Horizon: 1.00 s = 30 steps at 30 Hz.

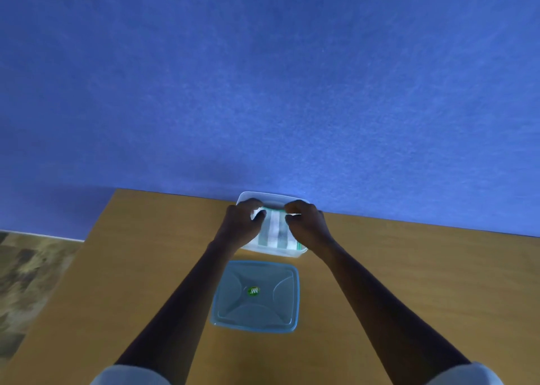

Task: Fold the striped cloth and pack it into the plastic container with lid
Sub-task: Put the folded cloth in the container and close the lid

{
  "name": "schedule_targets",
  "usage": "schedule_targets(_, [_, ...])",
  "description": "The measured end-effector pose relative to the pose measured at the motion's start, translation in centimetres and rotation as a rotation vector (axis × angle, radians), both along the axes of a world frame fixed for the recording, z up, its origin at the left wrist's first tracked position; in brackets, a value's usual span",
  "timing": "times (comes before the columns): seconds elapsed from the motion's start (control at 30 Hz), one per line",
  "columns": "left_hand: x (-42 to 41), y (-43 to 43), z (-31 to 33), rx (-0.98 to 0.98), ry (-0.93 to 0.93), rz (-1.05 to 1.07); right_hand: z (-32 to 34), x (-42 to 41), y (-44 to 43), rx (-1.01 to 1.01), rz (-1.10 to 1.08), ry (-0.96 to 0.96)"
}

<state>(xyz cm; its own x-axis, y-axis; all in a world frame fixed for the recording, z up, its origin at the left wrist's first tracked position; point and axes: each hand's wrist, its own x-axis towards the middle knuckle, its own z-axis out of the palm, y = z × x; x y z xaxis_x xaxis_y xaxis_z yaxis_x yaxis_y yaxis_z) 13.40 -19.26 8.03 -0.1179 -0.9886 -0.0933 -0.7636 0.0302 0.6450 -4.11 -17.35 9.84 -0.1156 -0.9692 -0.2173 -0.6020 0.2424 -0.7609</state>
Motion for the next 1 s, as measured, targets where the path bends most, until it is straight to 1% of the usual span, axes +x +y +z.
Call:
schedule_targets(0.07, [0.4,0.8,0.9,-0.038,0.056,0.022,0.6,-0.3,0.6,-0.037,-0.013,-0.026])
schedule_targets(0.2, [1.4,3.2,1.5,-0.042,0.177,0.138,0.4,-0.9,2.8,-0.020,-0.052,-0.157])
schedule_targets(0.3, [2.1,5.3,1.0,-0.040,0.221,0.216,-0.6,-1.1,5.0,-0.003,-0.097,-0.285])
schedule_targets(0.4, [3.0,7.3,0.1,-0.036,0.252,0.276,-2.0,-1.2,7.0,0.014,-0.125,-0.326])
schedule_targets(0.5, [3.8,8.8,-1.2,-0.037,0.236,0.316,-3.1,-1.2,8.7,0.031,-0.157,-0.323])
schedule_targets(0.6, [4.3,10.0,-2.7,0.009,0.189,0.369,-4.2,-1.2,10.0,0.054,-0.187,-0.281])
schedule_targets(0.7, [4.8,11.2,-4.3,0.113,0.155,0.427,-5.4,-1.2,11.2,0.120,-0.197,-0.224])
schedule_targets(0.8, [5.2,12.3,-5.9,0.258,0.097,0.462,-6.8,-1.1,12.3,0.192,-0.189,-0.105])
schedule_targets(0.87, [5.3,12.9,-6.7,0.335,0.098,0.520,-7.4,-1.0,12.9,0.242,-0.183,-0.053])
schedule_targets(0.93, [5.2,13.3,-7.3,0.379,0.104,0.561,-7.9,-0.7,13.3,0.288,-0.197,-0.043])
schedule_targets(1.0, [5.0,13.7,-7.8,0.403,0.115,0.592,-8.2,-0.3,13.7,0.341,-0.252,-0.076])
